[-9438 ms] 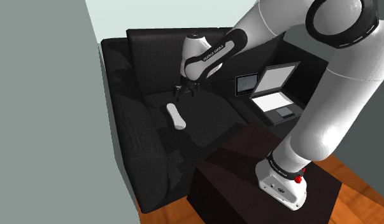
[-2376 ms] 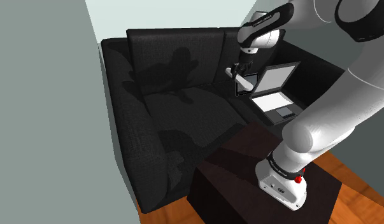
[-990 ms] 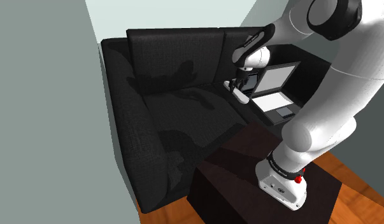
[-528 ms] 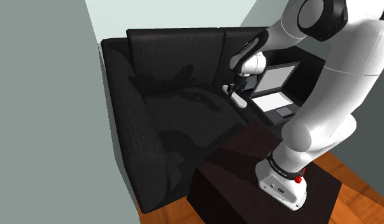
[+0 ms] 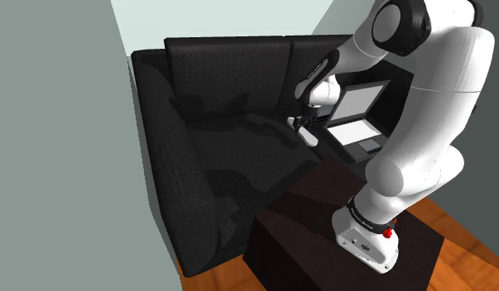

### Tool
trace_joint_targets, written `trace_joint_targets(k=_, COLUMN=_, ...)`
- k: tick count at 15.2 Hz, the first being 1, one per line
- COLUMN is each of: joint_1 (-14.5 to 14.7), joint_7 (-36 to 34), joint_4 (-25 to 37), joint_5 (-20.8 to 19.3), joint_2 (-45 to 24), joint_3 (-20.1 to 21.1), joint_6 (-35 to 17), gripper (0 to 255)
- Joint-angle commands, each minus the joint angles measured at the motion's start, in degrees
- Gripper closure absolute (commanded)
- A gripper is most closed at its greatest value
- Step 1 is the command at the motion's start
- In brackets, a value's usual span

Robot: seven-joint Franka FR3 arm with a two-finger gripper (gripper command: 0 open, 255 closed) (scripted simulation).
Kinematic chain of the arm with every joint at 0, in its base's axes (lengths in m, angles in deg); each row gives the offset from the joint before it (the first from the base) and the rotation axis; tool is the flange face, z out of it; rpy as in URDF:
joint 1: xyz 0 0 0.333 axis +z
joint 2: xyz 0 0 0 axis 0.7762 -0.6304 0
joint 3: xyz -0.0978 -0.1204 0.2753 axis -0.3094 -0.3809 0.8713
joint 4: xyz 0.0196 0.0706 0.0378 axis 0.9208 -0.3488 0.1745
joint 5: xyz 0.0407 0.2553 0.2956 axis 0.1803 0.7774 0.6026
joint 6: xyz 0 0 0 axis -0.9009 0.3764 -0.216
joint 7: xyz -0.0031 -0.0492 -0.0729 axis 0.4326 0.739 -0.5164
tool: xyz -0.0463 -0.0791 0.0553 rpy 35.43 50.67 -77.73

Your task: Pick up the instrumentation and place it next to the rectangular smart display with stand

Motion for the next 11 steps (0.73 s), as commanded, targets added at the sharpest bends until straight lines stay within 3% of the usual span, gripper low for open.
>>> trace_joint_targets(k=1, joint_1=-0.2, joint_7=0.3, joint_4=0.1, joint_5=0.5, joint_2=-1.3, joint_3=0.4, joint_6=-1.2, gripper=255)
trace_joint_targets(k=11, joint_1=-0.7, joint_7=0.9, joint_4=0.6, joint_5=1.3, joint_2=-3.7, joint_3=1.1, joint_6=-3.1, gripper=255)
